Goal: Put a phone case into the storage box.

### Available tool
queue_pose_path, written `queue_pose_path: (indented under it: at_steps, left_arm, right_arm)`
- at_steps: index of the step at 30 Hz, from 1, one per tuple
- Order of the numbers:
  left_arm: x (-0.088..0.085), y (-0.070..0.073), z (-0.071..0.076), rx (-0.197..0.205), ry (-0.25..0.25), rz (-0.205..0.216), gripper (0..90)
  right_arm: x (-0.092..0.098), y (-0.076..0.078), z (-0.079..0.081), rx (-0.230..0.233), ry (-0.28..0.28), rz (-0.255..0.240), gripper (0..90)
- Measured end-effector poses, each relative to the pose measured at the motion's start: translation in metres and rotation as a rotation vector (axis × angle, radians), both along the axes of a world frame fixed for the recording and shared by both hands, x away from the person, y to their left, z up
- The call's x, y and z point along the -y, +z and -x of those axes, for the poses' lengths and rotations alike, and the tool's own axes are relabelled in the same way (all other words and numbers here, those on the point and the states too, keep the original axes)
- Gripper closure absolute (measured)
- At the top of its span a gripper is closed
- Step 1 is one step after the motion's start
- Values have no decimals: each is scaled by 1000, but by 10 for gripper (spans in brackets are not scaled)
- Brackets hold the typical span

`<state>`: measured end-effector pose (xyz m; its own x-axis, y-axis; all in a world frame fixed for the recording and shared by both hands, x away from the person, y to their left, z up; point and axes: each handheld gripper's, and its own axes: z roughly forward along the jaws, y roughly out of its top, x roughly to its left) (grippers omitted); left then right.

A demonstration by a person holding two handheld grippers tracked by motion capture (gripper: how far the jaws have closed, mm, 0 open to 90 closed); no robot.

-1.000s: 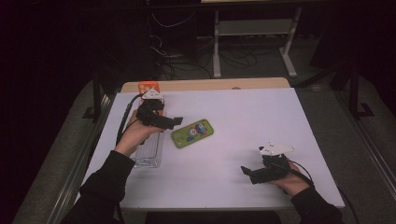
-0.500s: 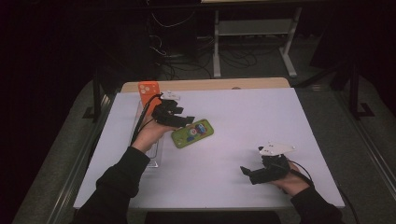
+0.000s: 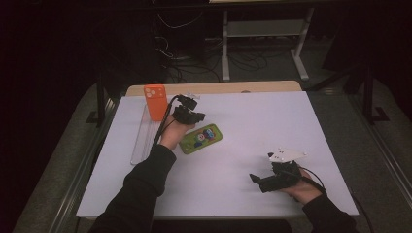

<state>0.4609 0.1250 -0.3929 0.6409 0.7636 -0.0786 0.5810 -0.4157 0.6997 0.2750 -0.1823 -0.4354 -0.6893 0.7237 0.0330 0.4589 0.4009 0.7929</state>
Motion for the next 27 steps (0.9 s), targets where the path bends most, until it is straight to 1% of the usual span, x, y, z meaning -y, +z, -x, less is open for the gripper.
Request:
queue_pose_path:
  at_steps: [3,4,5,7,9,10,11,17,19,20,23,24,25,26,27]
  left_arm:
    - [5,-9,-6,-21,18,-17,895]
    - [7,-13,-8,-25,28,-30,896]
    - [8,-16,-9,-18,30,-37,896]
    - [11,-22,-12,-26,39,-50,895]
    - [14,-27,-15,-25,42,-73,896]
    - [15,-29,-16,-33,41,-77,895]
    - [16,-31,-17,-35,40,-69,896]
    - [20,-40,-23,-45,54,-95,895]
    - [20,-42,-24,-49,50,-98,895]
    - [20,-43,-24,-54,41,-107,895]
    - [21,-45,-23,-70,33,-102,895]
    - [23,-45,-21,-82,19,-88,895]
    - [24,-45,-20,-81,18,-79,895]
    - [25,-45,-19,-83,7,-83,895]
    - [27,-45,-17,-79,0,-70,895]
  right_arm:
    - [0,0,0,5,5,2,5]
    - [0,0,0,4,5,1,5]
    - [0,0,0,4,6,2,5]
    - [0,0,0,5,8,0,5]
    - [0,1,1,1,7,-7,5]
    - [0,0,1,1,8,-6,5]
    - [0,0,1,-1,9,-6,5]
    - [-1,1,2,-4,10,-6,5]
    - [-1,1,2,-2,11,-4,5]
    - [-1,0,2,-2,12,-5,5]
    - [-1,0,2,-3,13,-5,5]
    - [-1,0,1,-1,14,-4,6]
    - [-1,0,1,1,16,-2,5]
    - [-1,0,1,0,15,-2,5]
    - [-1,0,1,0,14,-2,5]
